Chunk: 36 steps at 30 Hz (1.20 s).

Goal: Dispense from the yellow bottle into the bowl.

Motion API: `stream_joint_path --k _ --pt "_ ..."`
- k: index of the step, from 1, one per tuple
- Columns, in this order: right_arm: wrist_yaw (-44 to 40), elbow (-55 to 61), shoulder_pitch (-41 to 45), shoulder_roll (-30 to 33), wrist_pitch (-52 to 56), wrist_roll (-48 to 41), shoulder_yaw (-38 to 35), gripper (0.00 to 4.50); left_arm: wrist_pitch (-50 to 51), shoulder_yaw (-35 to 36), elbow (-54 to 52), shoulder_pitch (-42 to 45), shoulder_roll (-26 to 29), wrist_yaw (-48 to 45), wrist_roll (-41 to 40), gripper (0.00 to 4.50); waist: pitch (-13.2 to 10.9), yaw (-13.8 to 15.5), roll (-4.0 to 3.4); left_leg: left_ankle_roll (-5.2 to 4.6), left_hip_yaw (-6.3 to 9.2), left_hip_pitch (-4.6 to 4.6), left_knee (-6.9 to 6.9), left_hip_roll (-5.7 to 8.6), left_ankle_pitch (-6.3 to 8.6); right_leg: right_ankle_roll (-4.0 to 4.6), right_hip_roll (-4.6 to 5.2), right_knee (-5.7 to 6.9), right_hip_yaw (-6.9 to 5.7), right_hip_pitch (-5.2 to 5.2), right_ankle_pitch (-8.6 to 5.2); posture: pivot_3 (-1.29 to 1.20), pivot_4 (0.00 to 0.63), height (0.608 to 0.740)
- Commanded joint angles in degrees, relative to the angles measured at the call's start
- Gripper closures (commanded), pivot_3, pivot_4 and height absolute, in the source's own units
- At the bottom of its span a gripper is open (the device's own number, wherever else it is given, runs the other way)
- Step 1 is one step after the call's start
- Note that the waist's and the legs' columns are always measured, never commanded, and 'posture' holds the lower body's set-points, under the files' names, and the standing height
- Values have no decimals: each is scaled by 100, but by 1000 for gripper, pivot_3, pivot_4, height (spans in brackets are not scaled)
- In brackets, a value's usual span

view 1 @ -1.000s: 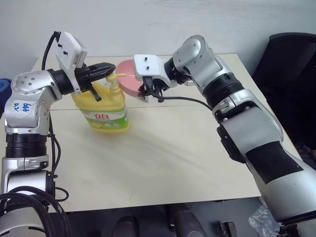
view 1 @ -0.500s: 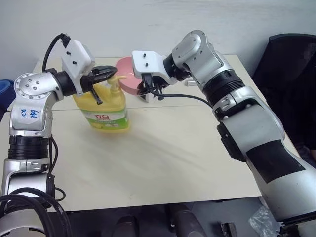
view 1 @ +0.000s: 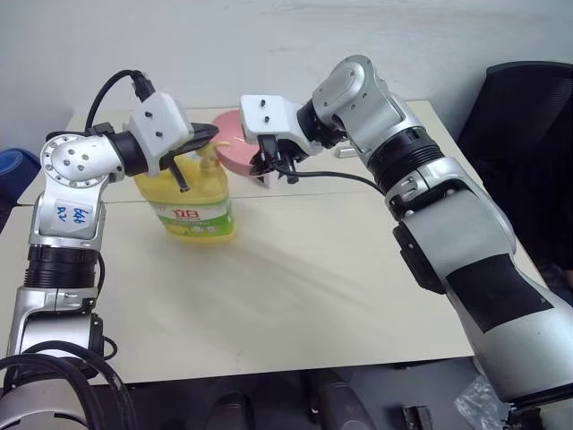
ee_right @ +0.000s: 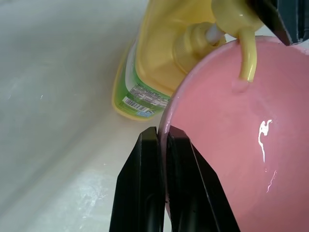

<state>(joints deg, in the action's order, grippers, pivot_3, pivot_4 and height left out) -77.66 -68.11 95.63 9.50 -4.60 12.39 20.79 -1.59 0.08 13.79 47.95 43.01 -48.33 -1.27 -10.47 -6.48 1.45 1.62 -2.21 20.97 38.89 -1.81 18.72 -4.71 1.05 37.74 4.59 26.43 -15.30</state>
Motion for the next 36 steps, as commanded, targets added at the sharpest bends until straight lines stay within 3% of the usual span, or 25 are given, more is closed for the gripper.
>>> stream_joint_path --k 1,7,14,17,23,27,30,33,36 --pt "-40 215 183 -130 -80 -116 -176 4500 153 -772 516 -601 -163 -281 499 4494 1 0 -2 -1 0 -3 0 0 1 0 0 0 0 -2 0 0 150 740" --pt "-29 218 173 -140 -97 -111 -181 4500 344 -606 463 -556 -204 -311 362 4494 3 -3 -3 -4 0 -12 -1 0 2 0 -2 3 3 -9 0 0 150 740" --pt "-133 299 73 -116 -100 -160 -214 4500 2269 581 -78 99 -283 -253 -1153 4494 3 -18 -4 -4 1 0 1 -2 2 0 -6 5 3 1 0 0 150 740" --pt "-180 384 -33 -84 -118 -149 -231 4500 3168 1099 -417 369 29 -418 -1867 3963 1 -74 -3 -4 5 15 1 -7 2 0 -12 4 3 14 0 0 150 740" --pt "-332 807 -502 125 -141 -113 -170 4500 4506 1911 -1269 291 865 -679 -2952 2063 -2 -176 1 8 17 33 -11 -13 3 2 -13 -8 8 26 -1 0 150 740" --pt "-400 1455 -1241 419 -198 -23 -46 4500 5248 2747 -1908 -515 1717 -1112 -3586 909 -2 -191 1 10 15 29 -23 -11 4 2 -10 -15 17 27 -2 0 150 740" --pt "-439 2269 -2052 709 -61 7 56 4500 5850 3842 -2591 -1868 2296 -1842 -3992 60 -3 -185 2 10 17 30 -25 -11 3 4 -9 -21 22 25 -4 0 150 740" --pt "-337 3200 -3012 1051 26 85 197 4500 5932 5103 -3473 -3862 2391 -2648 -3687 60 -4 -167 2 10 18 29 -29 -10 3 10 -5 -27 22 22 -8 0 150 740" --pt "-48 3857 -3655 1158 267 151 231 4500 6140 5976 -3932 -4863 2209 -2810 -3793 60 -18 -141 27 12 24 28 -27 -8 0 18 1 -25 18 20 -14 0 150 740"
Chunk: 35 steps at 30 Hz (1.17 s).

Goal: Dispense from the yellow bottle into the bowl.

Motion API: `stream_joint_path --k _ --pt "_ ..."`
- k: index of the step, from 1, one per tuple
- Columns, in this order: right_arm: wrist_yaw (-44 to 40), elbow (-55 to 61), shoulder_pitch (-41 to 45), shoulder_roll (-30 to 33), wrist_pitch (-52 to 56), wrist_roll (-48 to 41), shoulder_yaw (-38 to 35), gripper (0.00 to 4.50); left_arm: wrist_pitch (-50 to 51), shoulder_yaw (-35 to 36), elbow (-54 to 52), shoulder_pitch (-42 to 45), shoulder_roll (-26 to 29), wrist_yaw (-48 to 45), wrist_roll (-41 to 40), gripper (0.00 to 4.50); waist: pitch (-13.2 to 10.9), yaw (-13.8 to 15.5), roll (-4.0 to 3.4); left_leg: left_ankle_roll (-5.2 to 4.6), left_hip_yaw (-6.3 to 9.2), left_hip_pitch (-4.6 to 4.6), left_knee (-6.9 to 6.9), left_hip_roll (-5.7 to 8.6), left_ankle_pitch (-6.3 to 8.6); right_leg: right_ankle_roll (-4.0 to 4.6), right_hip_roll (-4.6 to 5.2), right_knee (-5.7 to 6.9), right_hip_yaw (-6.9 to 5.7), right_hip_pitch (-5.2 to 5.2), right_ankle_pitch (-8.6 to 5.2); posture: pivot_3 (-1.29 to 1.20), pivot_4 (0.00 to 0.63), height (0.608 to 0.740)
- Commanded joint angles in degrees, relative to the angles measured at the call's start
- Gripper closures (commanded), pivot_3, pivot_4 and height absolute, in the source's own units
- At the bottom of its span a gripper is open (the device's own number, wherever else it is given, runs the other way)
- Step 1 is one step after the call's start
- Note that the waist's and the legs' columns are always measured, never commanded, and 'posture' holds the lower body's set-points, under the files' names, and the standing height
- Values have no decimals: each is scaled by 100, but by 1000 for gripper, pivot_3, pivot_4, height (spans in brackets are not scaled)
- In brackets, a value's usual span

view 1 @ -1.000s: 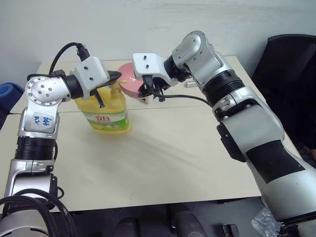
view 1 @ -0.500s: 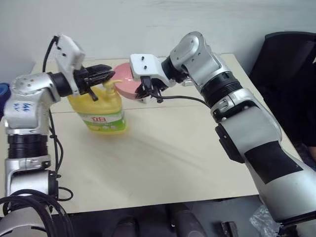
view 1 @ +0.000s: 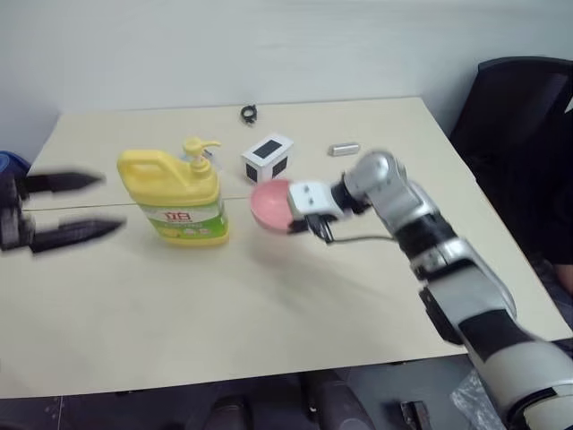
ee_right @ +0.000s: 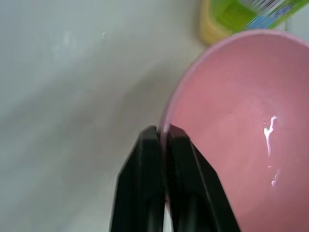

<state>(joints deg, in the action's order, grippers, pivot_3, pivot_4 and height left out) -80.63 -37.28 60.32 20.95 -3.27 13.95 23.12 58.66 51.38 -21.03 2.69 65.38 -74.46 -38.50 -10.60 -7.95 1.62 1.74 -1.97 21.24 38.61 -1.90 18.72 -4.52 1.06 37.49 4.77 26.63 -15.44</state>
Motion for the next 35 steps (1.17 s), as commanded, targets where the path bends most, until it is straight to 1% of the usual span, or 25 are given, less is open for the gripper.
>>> stream_joint_path --k 1,5,6,9,11,12,14,16,18,19,21,22,23,26,28,30,32,35 --pt "395 914 -319 48 135 41 8 4500 141 1071 -586 -600 -99 -250 -69 60 -9 6 14 0 1 -3 9 1 0 5 -2 -2 -1 0 -3 0 150 740" --pt "949 1233 -868 206 -6 251 86 4500 193 1579 -932 -1205 -294 -287 -215 60 -9 13 15 2 1 -20 15 9 -1 10 -21 2 5 -7 -5 0 150 740" --pt "1082 1260 -939 233 -79 306 108 4500 202 1622 -1004 -1307 -335 -271 -265 60 -9 19 15 2 5 -20 15 9 -1 13 -39 2 6 -9 -7 0 150 740" --pt "1255 1336 -1062 259 -94 337 123 4500 17 1613 -1213 -1645 -462 -278 -274 60 -9 8 17 3 4 -20 13 10 0 13 -39 -1 14 -8 -7 0 150 740" --pt "1235 1417 -1098 298 -13 269 84 3954 -26 1564 -1233 -1691 -506 -190 -359 23 -9 4 17 4 4 -21 10 8 0 14 -38 -1 16 -8 -8 0 150 740" --pt "1168 1494 -1110 335 60 186 39 3764 -39 1540 -1215 -1690 -513 -144 -405 23 -9 3 17 5 4 -21 10 6 1 16 -39 -1 16 -7 -8 0 150 740" --pt "1005 1726 -1116 428 347 -45 -115 3106 -75 1511 -1162 -1719 -516 -96 -451 23 -9 2 17 6 5 -23 6 5 2 17 -41 -1 17 -7 -9 0 150 740" --pt "750 2061 -1068 581 919 -422 -371 2440 -159 1501 -1067 -1788 -493 -117 -437 23 -10 2 17 6 5 -24 2 5 2 18 -41 -1 17 -7 -10 0 150 740" --pt "171 2606 -979 968 2024 -1174 -845 1740 -216 1559 -915 -1868 -426 -200 -414 23 -12 14 15 6 6 -24 -1 2 2 19 -41 -2 16 -6 -10 0 150 740" --pt "-33 2795 -944 1168 2432 -1431 -1009 1303 -235 1600 -852 -1906 -395 -240 -410 23 -12 22 15 5 8 -21 -2 -1 2 19 -39 -4 14 -5 -10 0 150 740" --pt "-520 3025 -889 1749 3012 -1919 -1329 722 -300 1741 -672 -2023 -319 -365 -368 23 -13 50 15 4 12 -20 -4 -4 3 19 -37 -11 10 -7 -10 0 150 740" --pt "-828 3053 -861 2108 3227 -2172 -1506 318 -389 1833 -527 -2117 -273 -470 -282 23 -13 65 16 3 14 -21 -5 -7 3 18 -36 -14 7 -8 -10 0 150 740" --pt "-1036 3023 -827 2487 3412 -2471 -1629 47 -506 1920 -344 -2211 -216 -584 -167 23 -15 84 17 2 12 -20 -5 -6 4 19 -37 -19 5 -9 -10 0 150 740" --pt "-1187 2599 -696 3679 3509 -3336 -1675 16 -926 2158 561 -2368 107 -846 261 23 -20 148 14 -1 3 -25 -23 8 4 24 -39 -35 -5 -8 -13 0 150 740" --pt "-1187 2261 -575 4069 3488 -3599 -1674 16 -1118 2240 1011 -2384 291 -982 421 23 -22 154 19 -2 -14 -45 -40 13 3 32 -51 -41 -11 -12 -18 0 150 740" --pt "-1187 1923 -409 4291 3747 -3909 -1677 16 -1294 2248 1277 -2346 398 -1072 517 23 -26 130 27 -5 -32 -75 -57 11 4 40 -59 -47 -9 -26 -24 0 150 740" --pt "-1187 1778 -438 4422 3825 -4266 -1650 16 -1389 2138 1532 -2220 451 -1024 545 23 -26 89 27 -16 -36 -88 -61 11 11 39 -64 -47 14 -27 -24 0 150 740" --pt "-1187 1739 -652 4336 3666 -4271 -1678 16 -1694 1904 1805 -2041 404 -889 648 23 -27 50 27 -23 -38 -89 -62 6 15 39 -67 -40 15 -23 -24 0 150 740"
